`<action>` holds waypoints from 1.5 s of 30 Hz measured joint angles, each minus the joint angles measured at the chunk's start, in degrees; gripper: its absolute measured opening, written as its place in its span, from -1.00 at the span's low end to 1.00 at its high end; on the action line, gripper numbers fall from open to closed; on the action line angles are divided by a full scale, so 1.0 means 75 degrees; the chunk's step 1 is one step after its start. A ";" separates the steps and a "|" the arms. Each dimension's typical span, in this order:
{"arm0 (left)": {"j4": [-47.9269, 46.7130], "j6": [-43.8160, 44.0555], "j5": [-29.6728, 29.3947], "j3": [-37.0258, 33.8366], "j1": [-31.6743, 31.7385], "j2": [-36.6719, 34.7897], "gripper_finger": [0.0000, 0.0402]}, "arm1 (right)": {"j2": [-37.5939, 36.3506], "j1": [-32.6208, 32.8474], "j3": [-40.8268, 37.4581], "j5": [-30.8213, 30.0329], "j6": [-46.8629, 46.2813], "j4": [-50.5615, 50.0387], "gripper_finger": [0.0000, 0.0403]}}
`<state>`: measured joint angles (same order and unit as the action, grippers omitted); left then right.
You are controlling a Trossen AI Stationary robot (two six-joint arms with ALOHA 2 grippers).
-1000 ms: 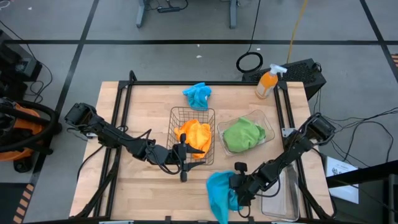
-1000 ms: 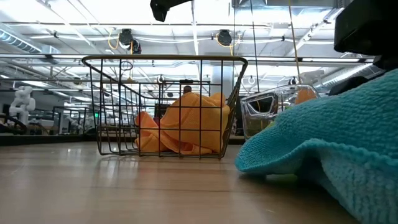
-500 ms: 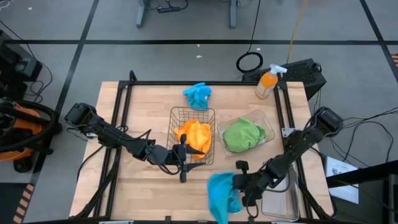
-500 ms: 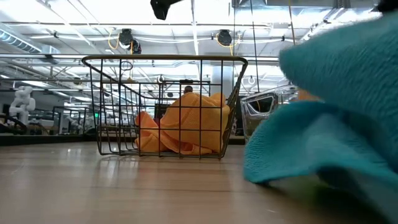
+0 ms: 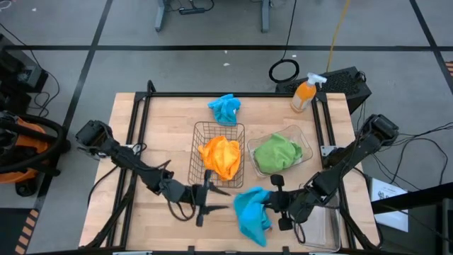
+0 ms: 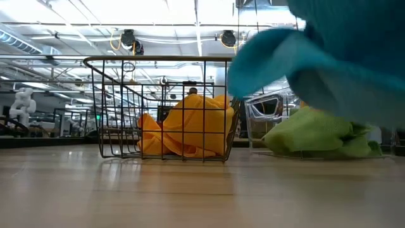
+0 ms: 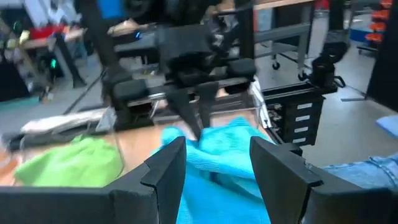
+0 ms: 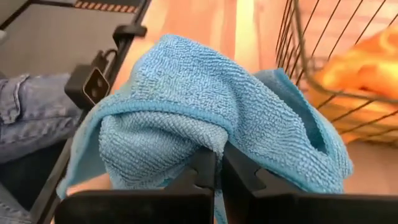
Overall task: Sort microfiber towel by color & place in baskets
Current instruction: Put the bottom blue towel into the bottom transparent bin
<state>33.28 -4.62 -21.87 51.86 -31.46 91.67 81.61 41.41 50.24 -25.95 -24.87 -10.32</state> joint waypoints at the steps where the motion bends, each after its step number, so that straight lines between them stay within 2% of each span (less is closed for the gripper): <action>1: 0.0263 -0.0197 0.0001 0.0000 -0.0043 0.0140 -0.08 | -0.0071 0.0000 0.0000 -0.0041 0.0090 0.0048 -0.99; 5: 0.0955 -0.0496 0.0014 0.0000 -0.0040 0.0673 -0.07 | -0.0353 0.0000 0.0000 -0.0164 0.0564 0.0474 -0.99; 8: 0.1023 -0.0496 0.0011 0.0168 0.0085 0.0926 0.03 | -0.0527 -0.0006 0.0003 -0.0181 0.0999 0.0750 -0.99; 19: 0.1037 -0.1457 -0.0017 0.1513 0.0187 0.1855 0.78 | -0.0910 -0.0012 0.0003 -0.0367 0.2373 0.1477 -0.99; 22: 0.0860 -0.1562 -0.0034 0.1885 0.0328 0.2163 0.84 | -0.0910 -0.0012 0.0003 -0.0348 0.2857 0.1774 -0.99; 26: 0.0836 -0.1594 -0.0117 0.2269 0.0543 0.2453 0.83 | -0.0910 -0.0012 0.0003 -0.0348 0.3258 0.1812 -0.99; 28: 0.0827 -0.1702 -0.0112 0.2342 0.0600 0.2477 0.74 | -0.0910 -0.0012 0.0003 -0.0356 0.3329 0.1815 -0.99; 31: 0.0842 -0.2052 -0.0110 0.2372 0.0583 0.2479 0.47 | -0.0910 -0.0010 0.0003 -0.0683 0.3236 0.1811 -0.96; 35: 0.0880 -0.2506 -0.0473 0.2372 0.0467 0.2479 -0.11 | -0.0969 -0.0006 0.0003 -0.1060 0.2937 0.1722 -0.82; 39: 0.0886 -0.2591 -0.1124 0.2372 0.0436 0.2479 -0.79 | -0.1240 0.0000 0.0005 -0.1107 0.2195 0.1223 -0.58; 40: 0.0869 -0.2623 -0.1155 0.2372 0.0439 0.2455 -0.88 | -0.1325 -0.0001 0.0009 -0.1148 0.1934 0.0959 -0.51; 45: 0.0821 -0.2725 -0.1344 0.2372 0.0481 0.2342 -0.88 | -0.1831 -0.0005 0.0009 -0.1138 0.0800 -0.0523 -0.13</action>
<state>39.44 -25.06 -31.95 69.65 -27.85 109.24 67.88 41.37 50.30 -34.48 -18.87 -14.24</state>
